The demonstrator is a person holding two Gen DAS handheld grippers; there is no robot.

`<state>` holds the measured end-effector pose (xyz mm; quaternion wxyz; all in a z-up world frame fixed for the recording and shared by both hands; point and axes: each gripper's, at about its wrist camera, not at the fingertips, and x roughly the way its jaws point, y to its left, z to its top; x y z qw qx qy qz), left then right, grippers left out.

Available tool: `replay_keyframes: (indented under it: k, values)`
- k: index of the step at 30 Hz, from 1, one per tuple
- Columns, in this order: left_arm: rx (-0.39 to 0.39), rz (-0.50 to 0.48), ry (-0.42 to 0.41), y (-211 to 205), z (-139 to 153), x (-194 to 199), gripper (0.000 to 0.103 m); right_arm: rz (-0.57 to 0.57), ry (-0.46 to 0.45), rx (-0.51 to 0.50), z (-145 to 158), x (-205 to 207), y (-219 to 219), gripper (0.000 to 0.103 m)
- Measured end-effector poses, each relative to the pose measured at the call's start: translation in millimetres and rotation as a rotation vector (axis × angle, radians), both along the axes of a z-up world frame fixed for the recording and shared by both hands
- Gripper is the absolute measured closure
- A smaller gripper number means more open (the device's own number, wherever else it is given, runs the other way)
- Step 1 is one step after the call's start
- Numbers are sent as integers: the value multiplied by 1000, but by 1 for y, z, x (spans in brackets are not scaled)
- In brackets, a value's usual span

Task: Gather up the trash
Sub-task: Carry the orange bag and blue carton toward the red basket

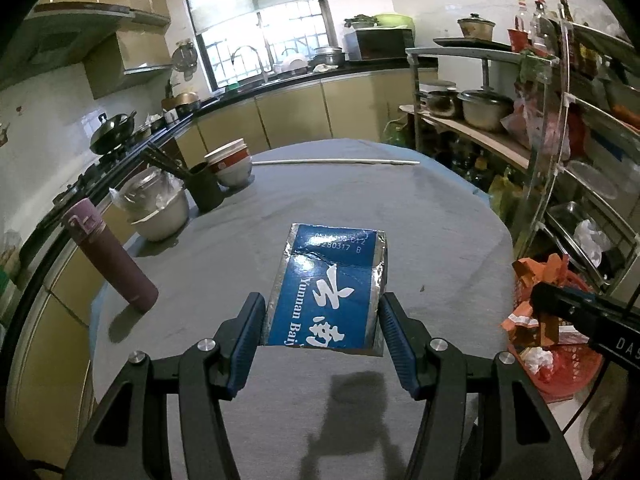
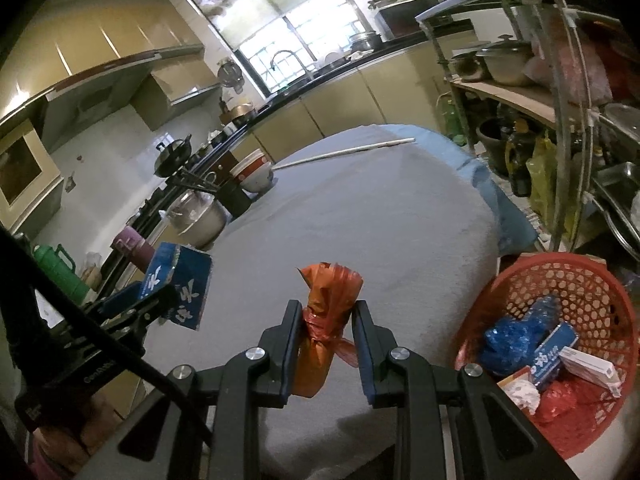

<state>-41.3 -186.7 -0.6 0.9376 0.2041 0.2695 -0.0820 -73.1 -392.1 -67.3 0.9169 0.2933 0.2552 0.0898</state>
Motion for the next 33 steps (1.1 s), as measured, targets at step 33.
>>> replay_keyframes:
  k: [33]
  values:
    - [68, -129, 20, -63, -12, -12, 43, -163, 20, 50, -18, -35, -74, 76]
